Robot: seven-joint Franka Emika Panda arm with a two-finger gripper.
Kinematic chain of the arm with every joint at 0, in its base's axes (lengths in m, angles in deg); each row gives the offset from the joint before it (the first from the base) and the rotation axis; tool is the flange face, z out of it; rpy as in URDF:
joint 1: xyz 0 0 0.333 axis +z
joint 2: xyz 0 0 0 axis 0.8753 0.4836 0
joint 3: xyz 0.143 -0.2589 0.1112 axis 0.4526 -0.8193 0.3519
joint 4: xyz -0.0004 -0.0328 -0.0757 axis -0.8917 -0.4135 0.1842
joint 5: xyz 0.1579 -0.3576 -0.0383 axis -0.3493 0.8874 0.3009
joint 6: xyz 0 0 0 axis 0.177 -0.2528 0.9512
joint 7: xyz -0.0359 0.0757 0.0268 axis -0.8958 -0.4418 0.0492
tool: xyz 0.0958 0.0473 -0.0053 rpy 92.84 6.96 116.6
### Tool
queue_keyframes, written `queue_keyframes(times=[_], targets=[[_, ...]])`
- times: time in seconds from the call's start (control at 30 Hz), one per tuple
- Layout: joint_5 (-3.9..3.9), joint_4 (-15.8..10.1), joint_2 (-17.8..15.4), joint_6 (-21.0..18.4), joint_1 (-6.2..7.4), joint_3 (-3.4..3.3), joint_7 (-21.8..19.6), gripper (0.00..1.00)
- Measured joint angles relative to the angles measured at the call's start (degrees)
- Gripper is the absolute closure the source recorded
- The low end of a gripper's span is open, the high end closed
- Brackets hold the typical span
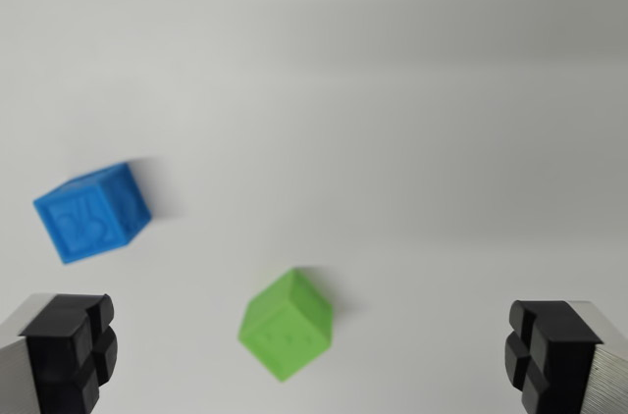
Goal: Stack cube
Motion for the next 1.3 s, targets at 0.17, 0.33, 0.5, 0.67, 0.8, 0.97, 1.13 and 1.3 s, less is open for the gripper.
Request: queue_keyframes(times=[0.17, 0.33, 0.5, 0.67, 0.8, 0.97, 1.13, 1.3], targets=[[0.0, -1.71, -0.62, 1.04, 0.12, 0.03, 1.21, 0.0], [0.01, -3.94, -1.46, 2.44, 0.18, 0.12, 2.84, 0.0], [0.03, -6.32, -2.23, 4.0, 0.27, 0.27, 4.65, 0.0], [0.06, -8.81, -3.06, 5.57, 0.42, 0.39, 6.57, 0.0], [0.08, -11.0, -3.74, 7.08, 0.54, 0.5, 8.29, 0.0], [0.12, -14.22, -4.68, 9.3, 0.73, 0.69, 10.84, 0.0], [0.18, -17.21, -5.46, 11.49, 0.93, 0.87, 13.31, 0.0], [0.25, -20.31, -6.18, 13.82, 1.18, 1.03, 15.9, 0.0]])
